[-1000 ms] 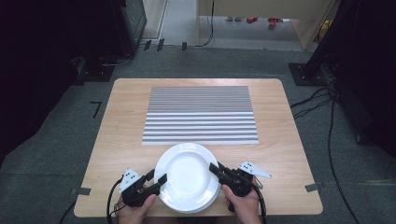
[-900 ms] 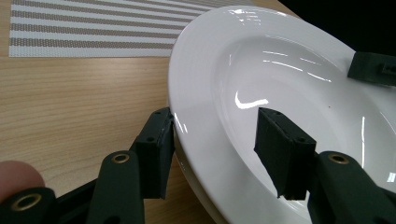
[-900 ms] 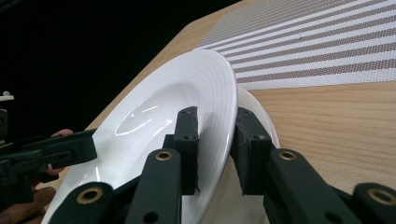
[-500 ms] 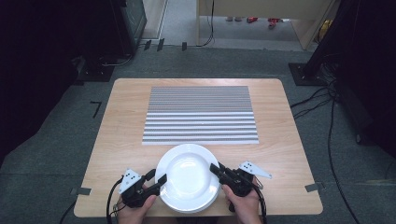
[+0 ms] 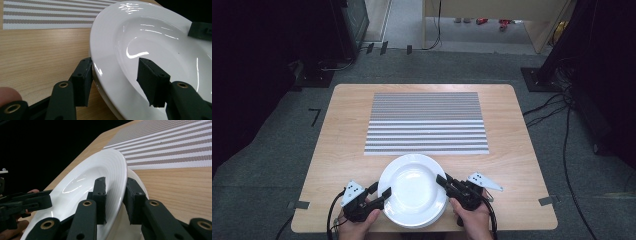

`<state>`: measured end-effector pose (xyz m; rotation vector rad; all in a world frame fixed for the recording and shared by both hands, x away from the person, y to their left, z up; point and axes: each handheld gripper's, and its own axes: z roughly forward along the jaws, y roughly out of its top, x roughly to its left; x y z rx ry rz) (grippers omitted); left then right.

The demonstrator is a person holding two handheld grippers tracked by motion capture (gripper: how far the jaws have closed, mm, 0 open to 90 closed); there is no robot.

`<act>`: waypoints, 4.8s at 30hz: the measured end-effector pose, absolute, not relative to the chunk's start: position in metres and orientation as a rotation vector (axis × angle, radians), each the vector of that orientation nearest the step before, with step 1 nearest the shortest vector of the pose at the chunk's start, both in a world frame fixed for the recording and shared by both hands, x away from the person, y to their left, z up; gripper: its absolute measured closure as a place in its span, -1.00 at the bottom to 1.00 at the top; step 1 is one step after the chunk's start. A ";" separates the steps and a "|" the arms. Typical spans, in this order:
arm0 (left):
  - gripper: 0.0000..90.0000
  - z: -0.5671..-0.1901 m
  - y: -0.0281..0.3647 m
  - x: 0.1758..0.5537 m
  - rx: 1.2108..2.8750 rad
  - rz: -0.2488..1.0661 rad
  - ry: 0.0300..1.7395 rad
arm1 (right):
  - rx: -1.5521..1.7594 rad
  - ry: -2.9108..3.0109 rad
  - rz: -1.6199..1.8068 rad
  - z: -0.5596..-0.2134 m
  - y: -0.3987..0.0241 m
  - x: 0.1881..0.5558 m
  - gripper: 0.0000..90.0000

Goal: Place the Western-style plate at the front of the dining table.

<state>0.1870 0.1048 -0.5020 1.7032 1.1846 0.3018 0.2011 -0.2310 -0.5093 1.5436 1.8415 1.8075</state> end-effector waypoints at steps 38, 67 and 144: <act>0.36 -0.500 0.121 0.185 1.530 0.216 1.189 | 1.540 1.836 1.830 -0.516 -0.227 0.202 0.63; 0.63 -0.494 0.126 0.186 1.435 0.187 1.187 | 1.658 1.808 1.914 -0.508 -0.228 0.206 0.71; 0.73 -0.452 0.090 0.401 1.438 0.062 1.254 | 1.848 1.751 1.896 -0.464 -0.267 0.392 0.75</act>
